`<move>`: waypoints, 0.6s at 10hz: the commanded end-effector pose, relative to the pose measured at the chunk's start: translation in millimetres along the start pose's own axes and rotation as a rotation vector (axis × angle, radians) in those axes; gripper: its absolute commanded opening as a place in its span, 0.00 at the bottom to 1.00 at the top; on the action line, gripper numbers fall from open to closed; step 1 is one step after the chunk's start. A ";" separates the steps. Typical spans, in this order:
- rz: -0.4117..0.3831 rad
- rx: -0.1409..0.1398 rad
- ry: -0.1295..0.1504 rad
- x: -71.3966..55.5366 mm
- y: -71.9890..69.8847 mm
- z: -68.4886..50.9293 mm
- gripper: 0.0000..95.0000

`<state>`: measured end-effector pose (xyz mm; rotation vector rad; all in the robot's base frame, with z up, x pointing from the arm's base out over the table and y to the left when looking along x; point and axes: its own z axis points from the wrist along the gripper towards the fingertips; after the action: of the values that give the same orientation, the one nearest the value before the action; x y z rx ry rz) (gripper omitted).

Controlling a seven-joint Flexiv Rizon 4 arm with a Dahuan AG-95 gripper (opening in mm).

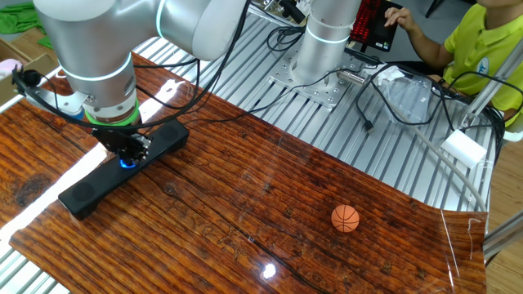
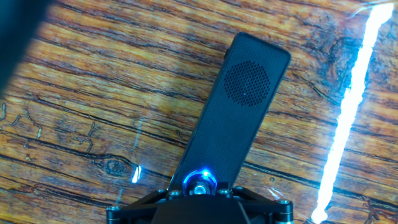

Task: Turn the knob to increase the volume of the speaker

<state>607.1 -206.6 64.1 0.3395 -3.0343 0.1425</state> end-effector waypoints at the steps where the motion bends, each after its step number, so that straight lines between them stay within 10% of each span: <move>1: 0.010 -0.001 -0.007 -0.4 0.2 0.0 0.00; 6: 0.050 -0.013 -0.012 -0.3 0.2 0.2 0.00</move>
<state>606.9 -206.7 63.9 0.2631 -3.0555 0.1244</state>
